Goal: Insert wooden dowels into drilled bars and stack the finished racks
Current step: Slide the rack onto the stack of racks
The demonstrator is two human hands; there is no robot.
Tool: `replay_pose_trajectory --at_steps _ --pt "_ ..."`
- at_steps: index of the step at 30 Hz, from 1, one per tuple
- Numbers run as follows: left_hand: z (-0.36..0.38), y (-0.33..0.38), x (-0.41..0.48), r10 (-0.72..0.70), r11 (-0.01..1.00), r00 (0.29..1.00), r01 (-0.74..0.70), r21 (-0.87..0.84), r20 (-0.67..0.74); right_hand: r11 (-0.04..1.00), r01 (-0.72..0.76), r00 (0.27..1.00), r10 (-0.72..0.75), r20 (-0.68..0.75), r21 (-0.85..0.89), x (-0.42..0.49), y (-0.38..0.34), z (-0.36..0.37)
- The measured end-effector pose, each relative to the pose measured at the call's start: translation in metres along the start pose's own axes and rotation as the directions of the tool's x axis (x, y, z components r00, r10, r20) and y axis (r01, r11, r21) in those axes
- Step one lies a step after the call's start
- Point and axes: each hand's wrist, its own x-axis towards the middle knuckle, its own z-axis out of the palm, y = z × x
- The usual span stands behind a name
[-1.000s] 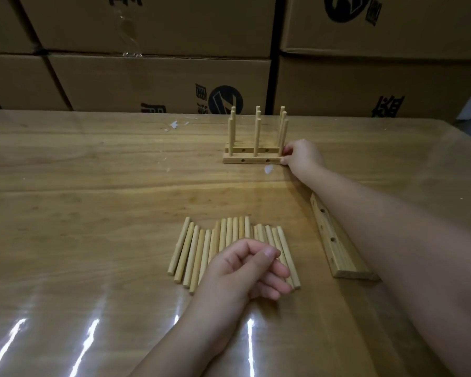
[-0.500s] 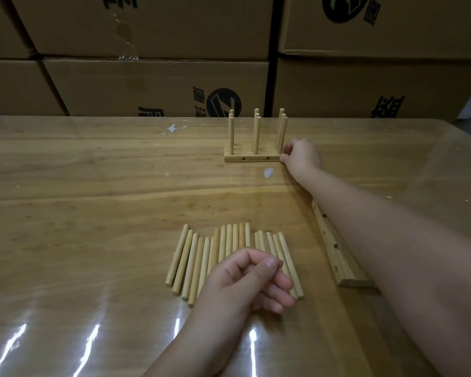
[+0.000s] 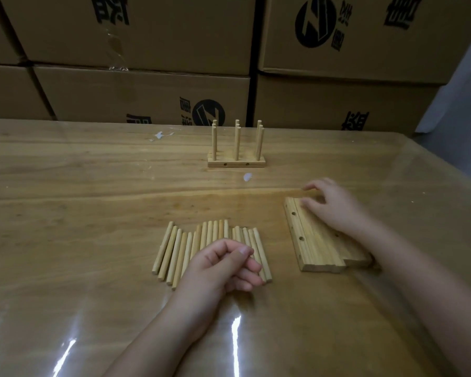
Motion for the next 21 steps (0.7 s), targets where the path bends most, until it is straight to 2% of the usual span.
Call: replay_pose_trajectory --at_steps 3,6,9,11,19,21 --pt "-0.001 0.000 0.000 -0.003 1.000 1.000 0.003 0.007 0.005 0.968 -0.155 0.969 0.188 -0.160 0.199 -0.026 0.026 -0.022" --pt "-0.001 0.000 0.000 -0.011 0.999 1.000 0.011 0.045 0.010 0.915 -0.290 0.931 0.338 -0.135 0.282 -0.056 0.042 -0.020" --pt "-0.001 0.000 -0.001 -0.012 0.998 1.000 0.011 0.065 0.009 0.873 -0.356 0.889 0.426 -0.168 0.333 -0.075 0.045 -0.007" --pt "-0.001 0.000 -0.002 -0.014 0.998 1.000 0.014 0.068 0.004 0.871 -0.383 0.862 0.457 -0.218 0.308 -0.083 0.044 -0.001" --pt "0.002 0.000 -0.001 -0.012 0.996 1.000 0.010 0.092 0.021 0.901 -0.422 0.817 0.425 -0.390 0.098 -0.096 0.054 0.005" --pt "0.001 0.000 -0.001 -0.009 0.996 1.000 0.007 0.086 0.029 0.888 -0.442 0.782 0.452 -0.429 0.131 -0.097 0.055 0.004"
